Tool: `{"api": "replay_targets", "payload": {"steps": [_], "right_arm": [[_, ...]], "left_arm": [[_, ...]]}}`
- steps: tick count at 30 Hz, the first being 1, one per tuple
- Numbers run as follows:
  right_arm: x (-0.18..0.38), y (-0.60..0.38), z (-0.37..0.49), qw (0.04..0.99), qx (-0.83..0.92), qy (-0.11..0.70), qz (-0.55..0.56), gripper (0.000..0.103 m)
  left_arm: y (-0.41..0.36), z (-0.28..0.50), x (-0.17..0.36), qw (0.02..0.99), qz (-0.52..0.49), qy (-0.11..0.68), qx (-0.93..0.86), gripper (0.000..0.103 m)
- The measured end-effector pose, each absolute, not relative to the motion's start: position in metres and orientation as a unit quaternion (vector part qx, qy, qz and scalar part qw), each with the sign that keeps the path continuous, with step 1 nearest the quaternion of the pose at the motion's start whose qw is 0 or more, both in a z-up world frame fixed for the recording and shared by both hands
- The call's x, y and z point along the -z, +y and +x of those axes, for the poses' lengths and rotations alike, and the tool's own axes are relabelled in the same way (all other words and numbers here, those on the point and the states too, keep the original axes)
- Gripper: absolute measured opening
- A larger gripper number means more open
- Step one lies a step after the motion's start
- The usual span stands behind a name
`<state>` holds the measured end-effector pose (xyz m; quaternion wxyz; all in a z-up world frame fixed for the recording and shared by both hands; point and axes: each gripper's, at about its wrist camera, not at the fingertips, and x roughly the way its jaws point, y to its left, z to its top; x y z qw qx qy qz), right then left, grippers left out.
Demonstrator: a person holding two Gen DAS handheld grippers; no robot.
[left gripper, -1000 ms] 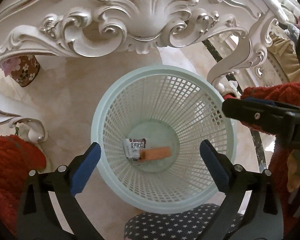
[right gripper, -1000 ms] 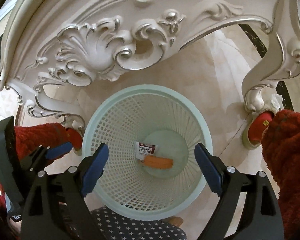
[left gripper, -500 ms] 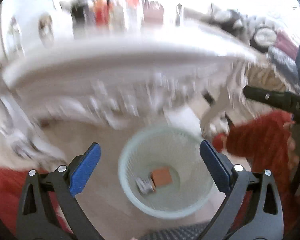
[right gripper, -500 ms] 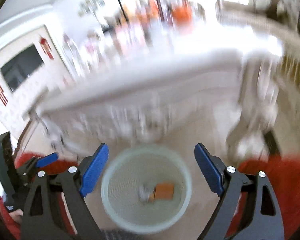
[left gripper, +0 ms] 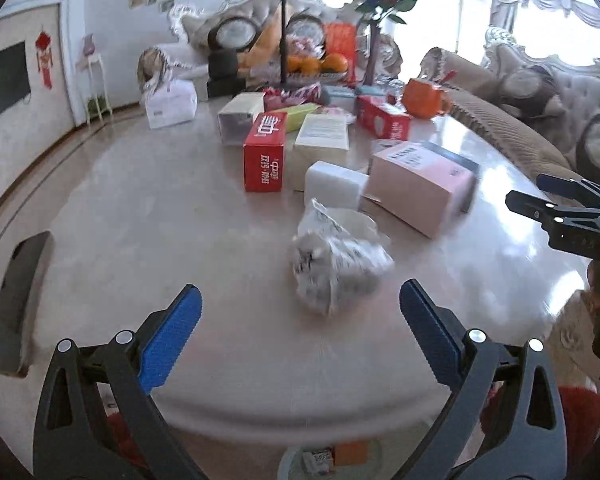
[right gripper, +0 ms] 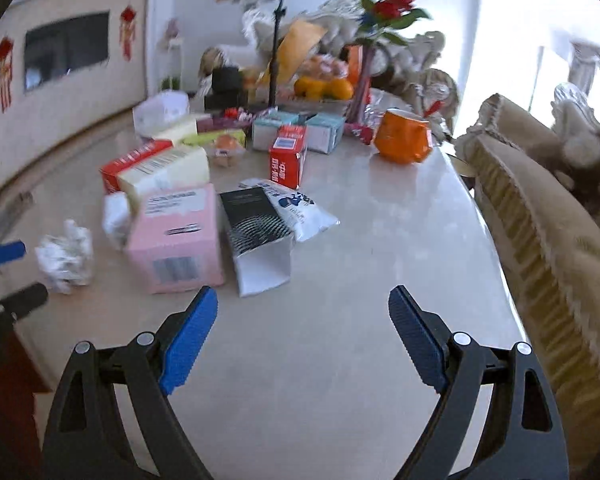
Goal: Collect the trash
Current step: 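Grasp the crumpled paper with the left tool while the right tool grasps the black box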
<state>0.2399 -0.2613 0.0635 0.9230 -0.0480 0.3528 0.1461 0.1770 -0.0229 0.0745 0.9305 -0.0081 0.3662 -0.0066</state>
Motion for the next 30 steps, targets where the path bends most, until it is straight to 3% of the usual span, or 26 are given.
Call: {"api": "replay_targets", "payload": {"steps": [22, 25, 27, 28, 29, 30], "right_arm": [[-0.049, -0.203, 0.293, 0.869, -0.257, 0.408, -0.114, 0.083], [-0.045, -0.21, 0.303, 0.866, -0.248, 0.427, -0.075, 0.073], [-0.044, -0.215, 0.303, 0.869, -0.231, 0.433, -0.062, 0.049], [-0.045, -0.219, 0.301, 0.868, -0.235, 0.435, -0.046, 0.047], [-0.046, -0.223, 0.298, 0.866, -0.24, 0.437, -0.028, 0.044], [-0.046, -0.227, 0.294, 0.865, -0.242, 0.439, -0.013, 0.041]], "left_arm": [[-0.028, 0.221, -0.056, 0.916, -0.005, 0.401, -0.013, 0.096], [-0.028, 0.219, -0.057, 0.921, -0.002, 0.39, -0.011, 0.095], [-0.027, 0.216, -0.056, 0.923, 0.0, 0.385, -0.011, 0.078], [-0.026, 0.213, -0.057, 0.926, 0.005, 0.378, -0.015, 0.062], [-0.024, 0.211, -0.058, 0.928, 0.004, 0.374, -0.012, 0.052], [-0.02, 0.21, -0.059, 0.928, -0.006, 0.372, -0.006, 0.051]]}}
